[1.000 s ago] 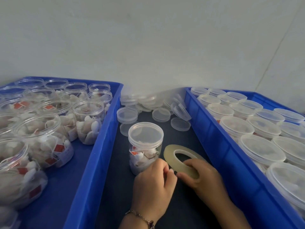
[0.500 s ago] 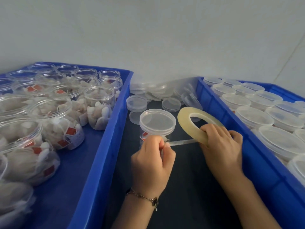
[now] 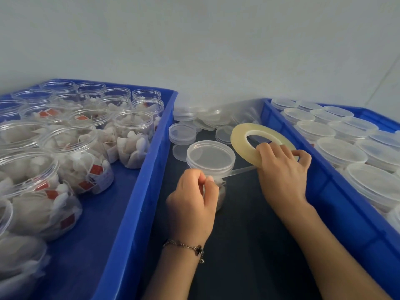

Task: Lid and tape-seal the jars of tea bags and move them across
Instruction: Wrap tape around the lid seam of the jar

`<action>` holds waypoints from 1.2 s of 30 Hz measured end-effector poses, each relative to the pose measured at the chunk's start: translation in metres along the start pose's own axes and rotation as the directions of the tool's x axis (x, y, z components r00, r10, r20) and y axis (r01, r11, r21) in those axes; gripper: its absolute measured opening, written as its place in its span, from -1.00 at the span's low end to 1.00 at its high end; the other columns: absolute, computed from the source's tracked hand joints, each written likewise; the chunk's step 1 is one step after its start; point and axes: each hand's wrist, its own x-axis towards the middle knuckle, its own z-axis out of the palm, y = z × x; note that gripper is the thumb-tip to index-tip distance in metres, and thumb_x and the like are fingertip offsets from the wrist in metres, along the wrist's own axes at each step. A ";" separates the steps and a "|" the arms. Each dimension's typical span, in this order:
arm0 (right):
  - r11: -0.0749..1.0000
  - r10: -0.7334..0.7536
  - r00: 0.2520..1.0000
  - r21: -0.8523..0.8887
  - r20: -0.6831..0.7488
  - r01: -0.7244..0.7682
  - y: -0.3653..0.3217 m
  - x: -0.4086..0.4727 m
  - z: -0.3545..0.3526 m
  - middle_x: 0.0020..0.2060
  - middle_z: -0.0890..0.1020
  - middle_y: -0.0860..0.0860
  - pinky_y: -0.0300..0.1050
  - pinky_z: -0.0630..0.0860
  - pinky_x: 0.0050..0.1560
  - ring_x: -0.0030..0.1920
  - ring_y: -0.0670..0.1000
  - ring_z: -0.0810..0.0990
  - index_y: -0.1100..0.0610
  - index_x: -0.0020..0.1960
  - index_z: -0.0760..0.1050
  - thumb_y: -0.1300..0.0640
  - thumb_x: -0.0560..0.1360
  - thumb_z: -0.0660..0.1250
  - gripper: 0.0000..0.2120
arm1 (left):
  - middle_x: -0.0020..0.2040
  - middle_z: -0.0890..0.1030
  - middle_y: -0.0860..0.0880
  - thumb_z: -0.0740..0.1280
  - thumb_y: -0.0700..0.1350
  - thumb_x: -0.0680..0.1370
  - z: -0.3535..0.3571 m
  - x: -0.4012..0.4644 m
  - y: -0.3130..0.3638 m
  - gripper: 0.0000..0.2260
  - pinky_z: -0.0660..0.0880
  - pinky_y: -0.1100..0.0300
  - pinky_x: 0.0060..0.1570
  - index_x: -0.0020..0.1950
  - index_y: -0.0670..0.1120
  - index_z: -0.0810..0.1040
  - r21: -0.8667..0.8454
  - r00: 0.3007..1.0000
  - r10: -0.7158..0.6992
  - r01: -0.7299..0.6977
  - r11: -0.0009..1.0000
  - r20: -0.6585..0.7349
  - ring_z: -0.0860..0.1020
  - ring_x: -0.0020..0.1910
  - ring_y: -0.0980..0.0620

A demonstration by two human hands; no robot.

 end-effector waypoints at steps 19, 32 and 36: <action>0.990 0.066 0.992 0.115 0.106 -0.078 -0.017 0.001 0.008 -0.06 0.61 0.10 0.16 0.26 0.14 0.00 0.16 0.55 0.16 0.03 0.51 0.36 0.39 0.41 -0.75 | 0.32 0.33 0.36 0.42 -0.01 0.35 -0.002 0.007 -0.011 -0.39 0.23 0.43 0.20 0.32 0.27 0.27 -0.483 0.869 -0.413 0.495 0.722 0.274 0.30 0.31 0.38; 0.996 0.035 0.999 0.087 0.018 -0.037 -0.010 0.006 0.005 -0.18 0.64 0.09 0.19 0.38 0.04 -0.14 0.16 0.61 0.16 -0.06 0.54 0.37 0.29 0.51 -0.71 | 0.37 0.31 0.19 0.62 -0.03 0.21 0.017 0.011 -0.015 0.06 0.25 0.63 0.08 0.53 0.12 0.02 -0.301 0.830 -0.286 0.462 0.834 0.479 0.28 0.22 0.51; 0.999 -0.005 1.000 0.051 -0.016 0.006 -0.008 0.007 -0.001 -0.20 0.64 0.10 0.21 0.39 0.01 -0.18 0.18 0.60 0.18 -0.08 0.54 0.41 0.26 0.50 -0.70 | 0.14 0.46 0.39 0.58 0.12 0.13 0.015 0.011 -0.009 -0.09 0.33 0.64 -0.08 0.41 0.25 0.23 -0.278 0.867 -0.373 0.467 0.839 0.331 0.40 0.08 0.52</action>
